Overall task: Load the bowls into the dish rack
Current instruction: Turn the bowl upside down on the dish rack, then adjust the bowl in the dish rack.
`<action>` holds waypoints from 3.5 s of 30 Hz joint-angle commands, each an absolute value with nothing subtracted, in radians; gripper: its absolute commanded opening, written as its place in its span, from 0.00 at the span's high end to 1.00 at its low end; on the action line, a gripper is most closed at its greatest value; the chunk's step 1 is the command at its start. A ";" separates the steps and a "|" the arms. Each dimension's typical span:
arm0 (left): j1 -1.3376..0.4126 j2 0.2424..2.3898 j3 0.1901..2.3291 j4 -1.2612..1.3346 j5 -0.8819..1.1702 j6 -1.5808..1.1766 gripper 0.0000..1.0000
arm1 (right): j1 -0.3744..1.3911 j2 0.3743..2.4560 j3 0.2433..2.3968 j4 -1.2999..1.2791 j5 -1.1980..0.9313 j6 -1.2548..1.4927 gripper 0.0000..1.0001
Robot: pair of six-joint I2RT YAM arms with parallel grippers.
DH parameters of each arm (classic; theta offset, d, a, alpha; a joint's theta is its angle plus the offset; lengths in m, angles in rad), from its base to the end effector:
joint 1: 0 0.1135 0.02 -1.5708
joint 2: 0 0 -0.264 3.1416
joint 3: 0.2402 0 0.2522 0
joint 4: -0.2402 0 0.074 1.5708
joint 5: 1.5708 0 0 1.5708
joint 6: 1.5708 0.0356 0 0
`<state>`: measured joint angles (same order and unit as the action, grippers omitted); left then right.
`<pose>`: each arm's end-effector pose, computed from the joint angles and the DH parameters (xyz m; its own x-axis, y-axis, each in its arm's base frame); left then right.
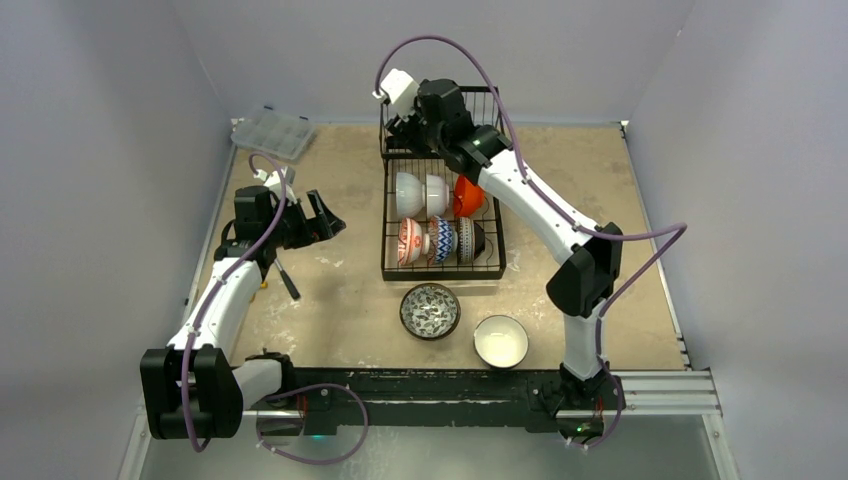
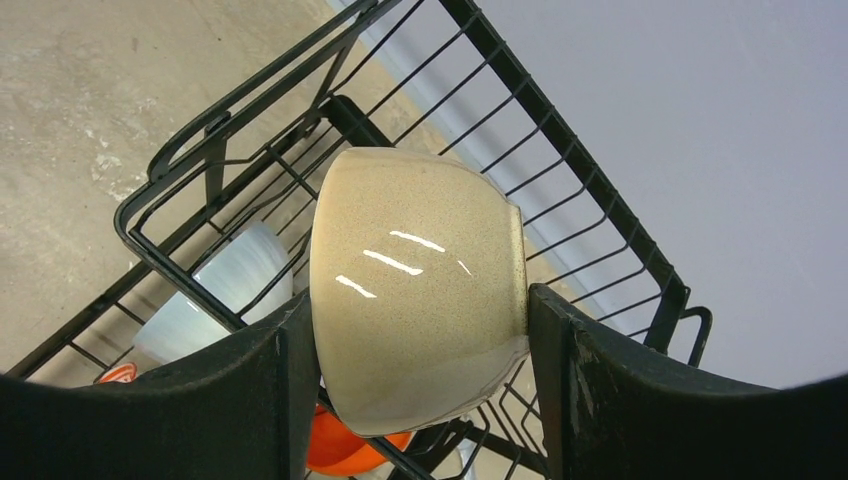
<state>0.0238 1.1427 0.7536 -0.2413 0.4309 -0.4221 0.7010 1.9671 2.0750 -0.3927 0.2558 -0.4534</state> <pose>0.2460 -0.0090 0.2536 -0.6669 -0.3882 -0.6360 0.0466 0.8302 -0.5555 0.3597 0.2918 0.4126 -0.0010 -0.5554 -0.8316 -0.4882 0.7261 -0.4843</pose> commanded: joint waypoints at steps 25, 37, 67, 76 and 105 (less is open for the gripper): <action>0.020 1.123 0.757 -0.204 0.431 -0.394 0.11 | 0.671 1.820 2.013 -0.379 -0.174 -0.150 0.01; 0.020 1.123 0.757 -0.202 0.433 -0.394 0.11 | 0.541 1.809 2.002 -0.354 -0.130 0.080 0.01; 0.020 1.123 0.756 -0.201 0.436 -0.395 0.12 | 0.477 2.004 2.143 -0.446 -0.396 0.207 0.08; 0.020 1.126 0.757 -0.199 0.437 -0.394 0.12 | 0.477 1.935 2.043 -0.424 -0.396 0.183 0.18; 0.020 1.121 0.756 -0.201 0.437 -0.394 0.12 | 0.479 1.910 2.042 -0.313 -0.630 0.223 0.53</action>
<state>0.0238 1.1423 0.7536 -0.2409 0.4309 -0.4221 0.4358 1.9598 2.0438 -0.3378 -0.4858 0.1967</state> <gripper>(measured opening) 0.879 0.490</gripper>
